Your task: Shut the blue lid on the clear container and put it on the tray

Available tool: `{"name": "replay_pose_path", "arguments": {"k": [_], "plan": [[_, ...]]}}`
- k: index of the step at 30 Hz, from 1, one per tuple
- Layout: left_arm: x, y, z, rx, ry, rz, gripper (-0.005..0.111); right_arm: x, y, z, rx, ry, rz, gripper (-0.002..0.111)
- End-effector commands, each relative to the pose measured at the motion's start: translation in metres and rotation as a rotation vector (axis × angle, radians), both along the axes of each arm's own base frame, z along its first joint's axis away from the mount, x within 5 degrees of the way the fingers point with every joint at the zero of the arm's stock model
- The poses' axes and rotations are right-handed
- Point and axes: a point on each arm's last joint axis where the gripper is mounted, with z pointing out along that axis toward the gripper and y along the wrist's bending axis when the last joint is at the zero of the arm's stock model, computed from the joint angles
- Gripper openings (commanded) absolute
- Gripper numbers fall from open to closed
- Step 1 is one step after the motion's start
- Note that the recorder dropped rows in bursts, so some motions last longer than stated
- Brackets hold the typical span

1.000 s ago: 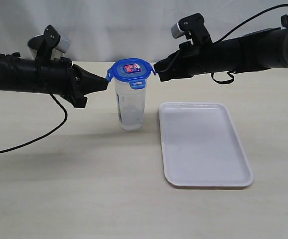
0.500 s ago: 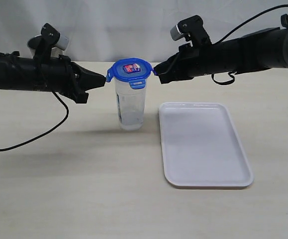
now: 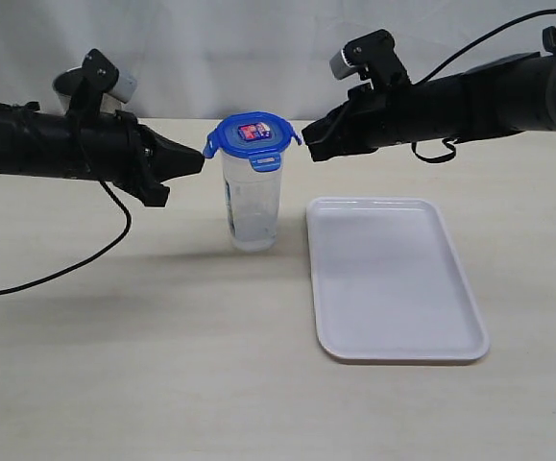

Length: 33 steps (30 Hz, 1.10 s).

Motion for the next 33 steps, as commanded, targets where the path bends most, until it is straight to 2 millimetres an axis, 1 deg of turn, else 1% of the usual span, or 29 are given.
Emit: {"name": "replay_pose_path", "arguments": {"k": [1,5,11,14,16,28,33], "plan": [[0.001,-0.001,0.000,0.008,-0.027,-0.017,0.000,0.000,0.001,0.003,0.014,-0.004,0.001,0.004],[0.001,-0.001,0.000,0.008,-0.027,-0.017,0.000,-0.001,0.000,0.003,-0.014,-0.016,0.019,0.004],[0.001,-0.001,0.000,0.006,-0.027,-0.015,0.000,-0.004,-0.001,0.018,-0.026,-0.051,0.033,0.004],[0.001,-0.001,0.000,0.006,-0.027,-0.015,0.000,-0.005,-0.002,0.022,-0.038,-0.052,0.019,0.004],[0.001,-0.001,0.000,0.006,-0.027,-0.015,0.000,-0.005,-0.002,0.022,-0.032,-0.045,0.016,0.004],[0.001,-0.001,0.000,0.006,-0.027,-0.015,0.000,-0.015,0.007,0.024,0.035,0.005,0.131,0.004],[0.001,-0.001,0.000,0.006,-0.027,-0.015,0.000,-0.017,0.007,0.022,0.025,0.029,0.139,0.004]]}}
